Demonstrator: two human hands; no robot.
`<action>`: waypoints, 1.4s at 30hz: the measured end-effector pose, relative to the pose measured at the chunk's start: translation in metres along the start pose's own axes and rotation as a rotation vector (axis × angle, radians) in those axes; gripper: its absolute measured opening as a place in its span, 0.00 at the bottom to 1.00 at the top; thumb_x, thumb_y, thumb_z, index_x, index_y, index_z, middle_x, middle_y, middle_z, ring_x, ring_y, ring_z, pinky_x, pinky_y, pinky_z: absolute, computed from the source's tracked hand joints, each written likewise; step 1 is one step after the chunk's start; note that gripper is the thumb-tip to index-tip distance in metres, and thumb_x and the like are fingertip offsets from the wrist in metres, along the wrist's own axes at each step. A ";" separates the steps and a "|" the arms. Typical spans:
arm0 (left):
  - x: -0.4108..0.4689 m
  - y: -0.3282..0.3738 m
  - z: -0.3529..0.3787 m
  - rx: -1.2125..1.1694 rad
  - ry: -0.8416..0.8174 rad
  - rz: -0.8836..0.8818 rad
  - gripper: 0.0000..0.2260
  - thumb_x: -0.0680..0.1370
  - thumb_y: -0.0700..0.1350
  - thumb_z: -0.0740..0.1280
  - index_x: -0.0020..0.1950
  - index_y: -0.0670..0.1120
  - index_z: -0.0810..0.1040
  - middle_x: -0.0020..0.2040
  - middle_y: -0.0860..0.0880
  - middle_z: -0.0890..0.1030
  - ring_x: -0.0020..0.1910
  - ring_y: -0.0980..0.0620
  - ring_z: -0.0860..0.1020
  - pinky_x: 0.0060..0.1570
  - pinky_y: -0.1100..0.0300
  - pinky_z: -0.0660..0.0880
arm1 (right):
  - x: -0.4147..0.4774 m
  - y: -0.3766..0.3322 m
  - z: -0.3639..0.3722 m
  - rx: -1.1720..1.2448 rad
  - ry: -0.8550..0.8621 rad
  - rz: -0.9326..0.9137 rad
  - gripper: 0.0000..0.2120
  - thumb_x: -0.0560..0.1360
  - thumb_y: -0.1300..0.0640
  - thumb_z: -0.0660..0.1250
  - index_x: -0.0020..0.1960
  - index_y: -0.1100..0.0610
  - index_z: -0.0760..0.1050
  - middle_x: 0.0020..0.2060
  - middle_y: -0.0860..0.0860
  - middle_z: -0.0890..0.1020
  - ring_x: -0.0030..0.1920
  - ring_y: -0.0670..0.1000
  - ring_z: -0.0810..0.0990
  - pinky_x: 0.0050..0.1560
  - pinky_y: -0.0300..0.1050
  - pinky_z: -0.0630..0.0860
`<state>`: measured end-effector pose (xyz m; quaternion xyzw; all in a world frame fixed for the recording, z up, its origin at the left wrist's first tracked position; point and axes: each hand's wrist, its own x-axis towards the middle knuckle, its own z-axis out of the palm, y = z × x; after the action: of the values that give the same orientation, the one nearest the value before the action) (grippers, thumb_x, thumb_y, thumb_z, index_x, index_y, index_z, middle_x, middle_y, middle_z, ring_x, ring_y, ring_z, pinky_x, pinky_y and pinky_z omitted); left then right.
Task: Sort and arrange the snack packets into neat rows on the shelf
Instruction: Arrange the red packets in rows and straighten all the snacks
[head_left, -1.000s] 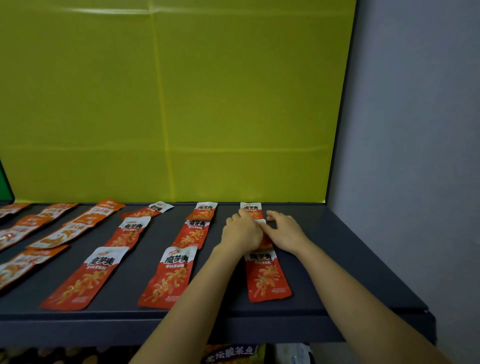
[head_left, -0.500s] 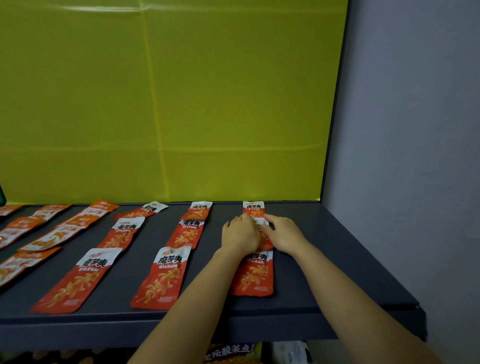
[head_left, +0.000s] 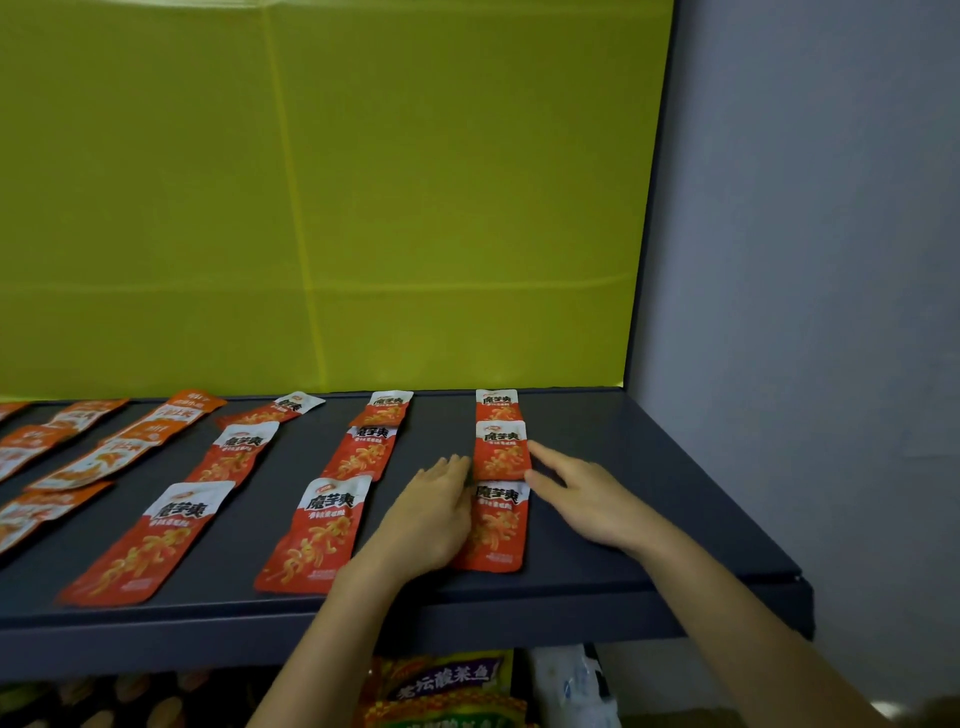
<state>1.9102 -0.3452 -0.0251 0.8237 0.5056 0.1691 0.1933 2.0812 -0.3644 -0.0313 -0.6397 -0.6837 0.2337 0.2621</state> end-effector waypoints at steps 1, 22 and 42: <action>-0.004 -0.001 0.003 0.035 0.011 0.036 0.19 0.83 0.44 0.48 0.73 0.43 0.59 0.75 0.44 0.61 0.74 0.49 0.58 0.71 0.61 0.52 | -0.002 0.001 0.001 -0.032 0.001 -0.003 0.24 0.81 0.49 0.53 0.76 0.48 0.54 0.74 0.46 0.63 0.74 0.48 0.59 0.72 0.48 0.62; 0.002 0.011 0.025 0.225 0.095 0.043 0.22 0.83 0.49 0.46 0.76 0.45 0.53 0.77 0.47 0.57 0.76 0.52 0.54 0.75 0.56 0.48 | -0.005 0.001 -0.004 -0.267 0.002 -0.023 0.24 0.82 0.50 0.50 0.76 0.52 0.53 0.76 0.48 0.56 0.76 0.48 0.52 0.74 0.43 0.49; -0.021 -0.105 -0.067 0.002 0.054 -0.082 0.18 0.82 0.46 0.51 0.71 0.41 0.62 0.71 0.42 0.68 0.69 0.45 0.67 0.62 0.59 0.63 | 0.030 -0.124 0.072 -0.030 -0.042 0.014 0.20 0.80 0.51 0.56 0.68 0.59 0.67 0.66 0.56 0.73 0.66 0.54 0.71 0.66 0.49 0.67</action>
<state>1.7891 -0.3107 -0.0204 0.7976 0.5441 0.1827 0.1853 1.9390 -0.3426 -0.0029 -0.6433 -0.6880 0.2385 0.2365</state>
